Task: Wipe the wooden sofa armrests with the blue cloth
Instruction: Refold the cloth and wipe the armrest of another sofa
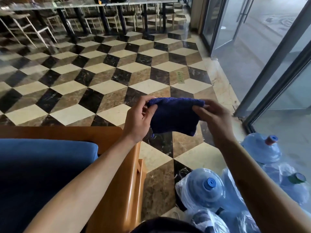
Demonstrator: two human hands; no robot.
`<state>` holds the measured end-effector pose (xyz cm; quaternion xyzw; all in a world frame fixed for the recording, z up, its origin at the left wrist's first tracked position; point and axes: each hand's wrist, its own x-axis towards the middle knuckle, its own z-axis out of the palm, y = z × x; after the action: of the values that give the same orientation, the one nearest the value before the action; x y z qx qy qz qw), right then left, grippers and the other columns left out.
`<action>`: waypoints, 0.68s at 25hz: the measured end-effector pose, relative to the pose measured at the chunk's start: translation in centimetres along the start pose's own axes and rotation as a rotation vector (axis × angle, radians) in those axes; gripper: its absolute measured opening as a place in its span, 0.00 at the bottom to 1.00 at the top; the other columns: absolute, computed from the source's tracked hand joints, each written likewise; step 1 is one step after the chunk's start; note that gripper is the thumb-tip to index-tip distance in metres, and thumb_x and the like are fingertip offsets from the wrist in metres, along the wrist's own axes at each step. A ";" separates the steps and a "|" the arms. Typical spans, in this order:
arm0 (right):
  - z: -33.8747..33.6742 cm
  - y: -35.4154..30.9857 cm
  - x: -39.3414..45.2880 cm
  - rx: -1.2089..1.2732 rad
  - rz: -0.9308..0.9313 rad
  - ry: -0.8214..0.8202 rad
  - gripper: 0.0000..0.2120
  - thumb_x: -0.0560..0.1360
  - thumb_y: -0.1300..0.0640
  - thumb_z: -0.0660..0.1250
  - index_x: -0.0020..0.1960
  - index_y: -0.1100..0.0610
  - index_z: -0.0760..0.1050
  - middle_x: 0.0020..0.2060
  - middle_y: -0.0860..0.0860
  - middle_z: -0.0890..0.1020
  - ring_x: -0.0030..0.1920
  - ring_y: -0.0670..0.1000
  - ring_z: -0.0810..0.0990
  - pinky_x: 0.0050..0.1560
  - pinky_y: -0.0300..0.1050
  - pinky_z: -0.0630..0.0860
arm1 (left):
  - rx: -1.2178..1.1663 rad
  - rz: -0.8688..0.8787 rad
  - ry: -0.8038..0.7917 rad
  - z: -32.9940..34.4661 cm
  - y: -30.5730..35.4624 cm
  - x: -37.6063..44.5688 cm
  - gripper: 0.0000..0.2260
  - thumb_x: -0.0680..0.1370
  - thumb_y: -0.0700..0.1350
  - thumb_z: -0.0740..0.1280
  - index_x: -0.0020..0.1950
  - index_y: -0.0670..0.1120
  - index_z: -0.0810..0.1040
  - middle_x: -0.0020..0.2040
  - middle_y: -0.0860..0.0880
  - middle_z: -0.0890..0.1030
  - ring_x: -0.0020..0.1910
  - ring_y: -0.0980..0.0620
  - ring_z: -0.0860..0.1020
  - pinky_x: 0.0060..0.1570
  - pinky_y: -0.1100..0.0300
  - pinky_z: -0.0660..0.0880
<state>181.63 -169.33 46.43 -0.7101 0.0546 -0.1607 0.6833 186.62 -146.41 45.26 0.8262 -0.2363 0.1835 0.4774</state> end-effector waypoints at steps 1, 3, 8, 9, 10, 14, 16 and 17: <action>-0.1 0.0 1.2 0.010 0.001 -0.011 0.09 0.75 0.64 0.71 0.54 0.57 0.82 0.43 0.54 0.86 0.42 0.49 0.84 0.43 0.40 0.80 | 0.019 -0.002 0.008 0.3 -0.2 0.9 0.11 0.82 0.45 0.63 0.64 0.44 0.75 0.50 0.54 0.79 0.45 0.65 0.77 0.43 0.72 0.73; 0.0 0.3 3.1 0.021 0.007 -0.027 0.08 0.75 0.64 0.71 0.53 0.56 0.82 0.42 0.54 0.86 0.41 0.47 0.83 0.42 0.39 0.79 | 0.037 -0.021 0.024 0.7 -0.7 2.3 0.11 0.82 0.45 0.63 0.63 0.45 0.75 0.49 0.56 0.78 0.45 0.64 0.77 0.41 0.71 0.74; 1.2 1.7 7.7 0.054 0.044 -0.065 0.08 0.76 0.63 0.71 0.52 0.54 0.82 0.43 0.56 0.86 0.42 0.49 0.84 0.44 0.41 0.80 | 0.058 -0.044 0.045 1.4 -3.3 5.7 0.10 0.82 0.44 0.64 0.63 0.45 0.75 0.48 0.64 0.76 0.45 0.66 0.77 0.41 0.72 0.73; 1.5 1.9 8.4 0.057 0.042 -0.074 0.07 0.76 0.63 0.71 0.52 0.53 0.82 0.43 0.56 0.86 0.42 0.49 0.84 0.43 0.41 0.80 | 0.056 -0.051 0.043 1.5 -3.9 6.3 0.10 0.82 0.44 0.64 0.63 0.45 0.75 0.48 0.64 0.77 0.45 0.66 0.77 0.41 0.71 0.73; 2.0 2.2 9.7 0.059 0.043 -0.083 0.07 0.76 0.63 0.71 0.52 0.53 0.82 0.43 0.56 0.86 0.42 0.50 0.84 0.43 0.41 0.80 | 0.050 -0.067 0.042 1.7 -4.9 7.1 0.10 0.82 0.44 0.64 0.63 0.45 0.75 0.49 0.62 0.77 0.45 0.65 0.77 0.42 0.71 0.73; 5.0 3.3 14.8 0.012 0.058 -0.073 0.06 0.76 0.62 0.71 0.51 0.53 0.82 0.45 0.60 0.85 0.43 0.51 0.84 0.45 0.44 0.81 | 0.023 -0.090 0.068 1.8 -9.2 10.8 0.11 0.82 0.45 0.63 0.64 0.45 0.75 0.50 0.54 0.80 0.45 0.62 0.78 0.42 0.70 0.74; 7.1 3.9 18.1 -0.024 0.056 -0.094 0.06 0.75 0.61 0.72 0.51 0.54 0.82 0.44 0.59 0.86 0.44 0.54 0.84 0.47 0.48 0.82 | 0.013 -0.109 0.096 1.2 -12.0 13.4 0.11 0.82 0.46 0.64 0.63 0.45 0.75 0.49 0.53 0.80 0.44 0.61 0.78 0.41 0.67 0.75; 8.1 4.0 19.6 -0.050 0.046 -0.106 0.06 0.74 0.59 0.72 0.51 0.53 0.82 0.44 0.58 0.86 0.44 0.55 0.84 0.48 0.49 0.82 | 0.014 -0.114 0.109 0.9 -13.2 14.6 0.11 0.82 0.45 0.64 0.63 0.45 0.76 0.49 0.53 0.80 0.43 0.61 0.78 0.41 0.68 0.75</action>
<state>203.17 -167.66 45.36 -0.7331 0.0385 -0.1059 0.6707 206.16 -144.65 43.24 0.8305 -0.1612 0.2023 0.4933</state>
